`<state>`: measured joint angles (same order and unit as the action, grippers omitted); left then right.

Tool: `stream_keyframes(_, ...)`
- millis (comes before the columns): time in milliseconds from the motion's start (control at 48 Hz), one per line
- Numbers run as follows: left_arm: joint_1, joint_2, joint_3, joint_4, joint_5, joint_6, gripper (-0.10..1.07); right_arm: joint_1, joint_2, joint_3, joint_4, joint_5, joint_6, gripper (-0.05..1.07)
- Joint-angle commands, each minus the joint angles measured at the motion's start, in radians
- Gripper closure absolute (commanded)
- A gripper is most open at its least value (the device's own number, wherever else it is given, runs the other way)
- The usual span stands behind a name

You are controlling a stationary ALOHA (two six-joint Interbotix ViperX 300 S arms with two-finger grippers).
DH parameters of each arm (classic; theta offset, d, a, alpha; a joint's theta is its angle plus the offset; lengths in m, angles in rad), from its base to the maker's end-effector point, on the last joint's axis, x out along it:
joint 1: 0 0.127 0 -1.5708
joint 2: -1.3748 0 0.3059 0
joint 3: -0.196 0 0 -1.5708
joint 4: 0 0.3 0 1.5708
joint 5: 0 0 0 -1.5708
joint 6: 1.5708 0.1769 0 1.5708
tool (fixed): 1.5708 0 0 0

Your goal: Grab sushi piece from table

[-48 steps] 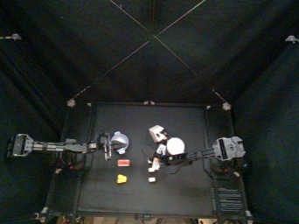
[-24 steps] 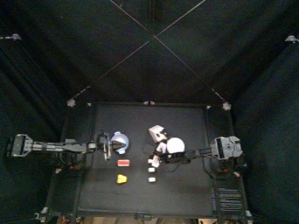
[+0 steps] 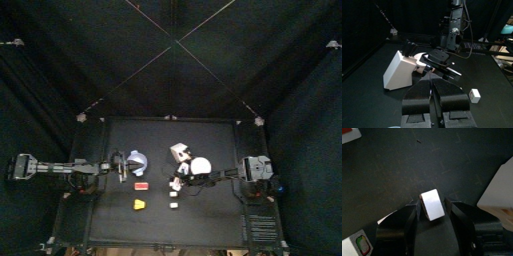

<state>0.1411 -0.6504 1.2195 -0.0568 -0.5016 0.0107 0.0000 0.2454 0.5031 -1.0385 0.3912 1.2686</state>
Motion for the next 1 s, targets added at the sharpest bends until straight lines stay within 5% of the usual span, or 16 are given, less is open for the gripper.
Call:
stream_keyframes(0,0.003,0.0,-0.011,0.002,-0.009,0.0,0.63,-0.009,-0.021,-0.02,0.005,-0.003,0.002,0.33)
stream_keyframes(208,0.003,0.0,-0.011,0.0,-0.009,0.0,0.63,-0.012,-0.02,-0.021,0.021,-0.003,0.003,0.44)
stream_keyframes(979,0.005,0.002,-0.011,-0.002,-0.009,0.0,0.63,0.017,-0.11,-0.028,0.064,0.072,0.014,0.44)
